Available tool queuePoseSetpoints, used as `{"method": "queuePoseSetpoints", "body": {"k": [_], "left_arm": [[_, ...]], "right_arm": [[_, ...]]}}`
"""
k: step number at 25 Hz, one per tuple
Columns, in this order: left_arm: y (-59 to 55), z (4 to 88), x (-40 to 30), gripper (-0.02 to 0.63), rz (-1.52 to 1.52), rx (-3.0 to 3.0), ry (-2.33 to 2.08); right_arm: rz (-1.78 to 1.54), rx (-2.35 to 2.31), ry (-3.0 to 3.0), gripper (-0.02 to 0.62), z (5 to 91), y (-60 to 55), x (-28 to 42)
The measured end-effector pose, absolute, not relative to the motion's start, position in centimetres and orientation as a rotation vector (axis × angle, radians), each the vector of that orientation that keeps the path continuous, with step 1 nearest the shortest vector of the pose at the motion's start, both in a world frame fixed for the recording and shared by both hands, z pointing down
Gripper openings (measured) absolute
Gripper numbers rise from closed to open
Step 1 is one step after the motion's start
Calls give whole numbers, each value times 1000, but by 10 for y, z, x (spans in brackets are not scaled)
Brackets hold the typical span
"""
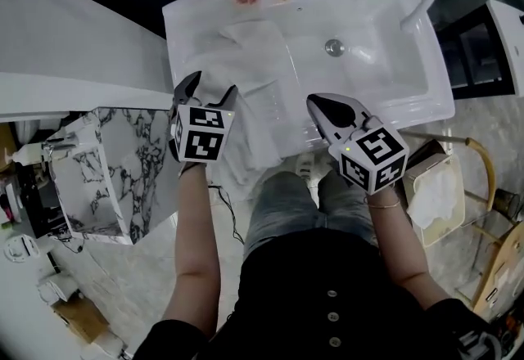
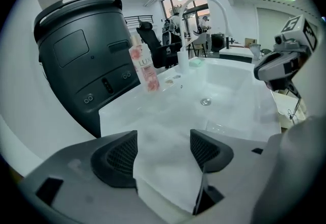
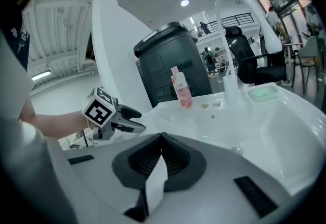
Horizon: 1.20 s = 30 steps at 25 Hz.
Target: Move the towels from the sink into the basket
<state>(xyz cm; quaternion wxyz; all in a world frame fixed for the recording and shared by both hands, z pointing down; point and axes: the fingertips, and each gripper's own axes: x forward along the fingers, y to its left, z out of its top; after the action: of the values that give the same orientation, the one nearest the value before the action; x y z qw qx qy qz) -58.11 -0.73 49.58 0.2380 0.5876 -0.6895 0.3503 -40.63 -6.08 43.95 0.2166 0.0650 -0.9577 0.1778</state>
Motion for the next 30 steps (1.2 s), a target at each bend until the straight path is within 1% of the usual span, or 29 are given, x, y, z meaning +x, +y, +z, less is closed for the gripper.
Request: {"method": "queuePoseSetpoints", "body": {"k": [6,11,22,24,27,30], "left_arm": [[-18,521,-587,302,1044,1599,-1793],[-20,540,-589,302,1048,1564,-1742],[-31,553,-588,296,1042,1591,-1692],[-33,555,-584,258,1051,1604,-1673],[-34,557,-575,173,1071,1639,-1635],[-36,556,-571,127,1073,1670,-1611]], "right_arm": [[523,183,-2635,2,448,-66,-411],[562,177,-2641,2,448,-67,-413],[566,199,-2630,2,453,-79,-410],[553,196,-2629,2,454,-79,-410],[542,195,-2631,2,454,-78,-411],[538,197,-2640,2,451,-78,-410]]}}
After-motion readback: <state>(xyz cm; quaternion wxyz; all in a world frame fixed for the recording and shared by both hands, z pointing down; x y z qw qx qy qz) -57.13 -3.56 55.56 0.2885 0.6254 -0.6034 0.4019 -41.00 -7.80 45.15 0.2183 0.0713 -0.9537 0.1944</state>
